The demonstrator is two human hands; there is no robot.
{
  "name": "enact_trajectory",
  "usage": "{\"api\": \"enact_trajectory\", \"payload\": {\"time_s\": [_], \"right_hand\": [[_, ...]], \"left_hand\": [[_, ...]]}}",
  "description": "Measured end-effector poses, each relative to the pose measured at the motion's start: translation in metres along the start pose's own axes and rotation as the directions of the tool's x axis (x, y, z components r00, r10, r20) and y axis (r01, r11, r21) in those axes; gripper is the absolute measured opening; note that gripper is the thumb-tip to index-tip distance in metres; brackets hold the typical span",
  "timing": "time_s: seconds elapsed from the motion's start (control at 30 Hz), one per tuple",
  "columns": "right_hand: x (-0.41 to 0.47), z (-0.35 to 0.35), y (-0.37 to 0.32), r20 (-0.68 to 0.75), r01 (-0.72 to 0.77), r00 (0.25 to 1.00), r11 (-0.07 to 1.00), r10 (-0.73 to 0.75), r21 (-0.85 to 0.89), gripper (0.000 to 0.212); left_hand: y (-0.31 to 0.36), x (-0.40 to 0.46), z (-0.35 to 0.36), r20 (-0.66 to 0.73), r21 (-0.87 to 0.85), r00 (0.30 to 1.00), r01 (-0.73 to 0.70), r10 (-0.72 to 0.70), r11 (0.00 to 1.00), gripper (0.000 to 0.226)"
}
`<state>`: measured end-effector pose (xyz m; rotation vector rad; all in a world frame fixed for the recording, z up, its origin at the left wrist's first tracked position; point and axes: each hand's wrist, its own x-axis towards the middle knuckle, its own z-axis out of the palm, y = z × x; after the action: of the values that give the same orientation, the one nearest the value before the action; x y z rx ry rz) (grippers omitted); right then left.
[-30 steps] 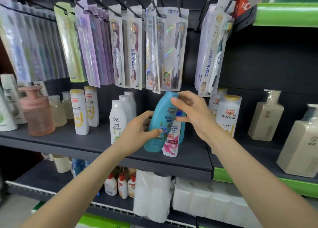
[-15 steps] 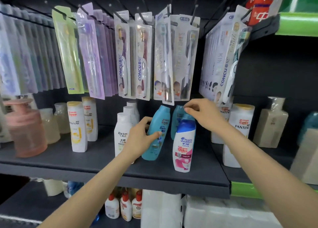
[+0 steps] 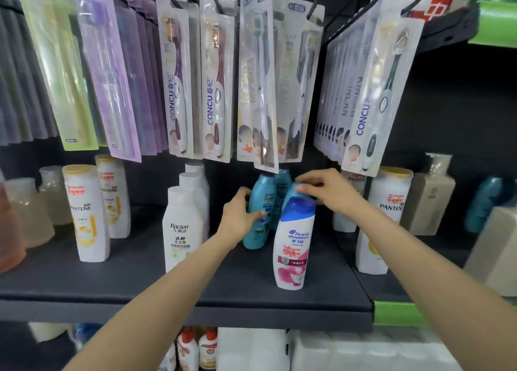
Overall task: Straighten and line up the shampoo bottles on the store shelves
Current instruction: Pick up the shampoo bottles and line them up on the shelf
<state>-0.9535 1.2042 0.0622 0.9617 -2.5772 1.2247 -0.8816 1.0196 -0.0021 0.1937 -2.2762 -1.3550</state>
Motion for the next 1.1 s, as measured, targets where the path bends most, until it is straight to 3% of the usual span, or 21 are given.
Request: {"api": "enact_trajectory", "payload": {"time_s": [0.23, 0.47, 1.1], "right_hand": [[-0.002, 0.0, 0.005, 0.034, -0.093, 0.995, 0.977, 0.088, 0.192, 0.029], [-0.004, 0.002, 0.01, 0.051, -0.08, 0.996, 0.957, 0.069, 0.28, 0.026], [0.002, 0.01, 0.018, 0.055, -0.067, 0.997, 0.931, 0.051, 0.358, 0.029]], "left_hand": [[-0.01, 0.017, 0.007, 0.113, -0.028, 0.994, -0.009, 0.012, 1.0, 0.04], [-0.004, 0.025, 0.001, 0.032, 0.095, 0.989, -0.15, 0.147, 0.984, 0.044], [-0.005, 0.035, 0.019, 0.056, -0.012, 0.992, -0.11, 0.11, 0.994, 0.039]]}}
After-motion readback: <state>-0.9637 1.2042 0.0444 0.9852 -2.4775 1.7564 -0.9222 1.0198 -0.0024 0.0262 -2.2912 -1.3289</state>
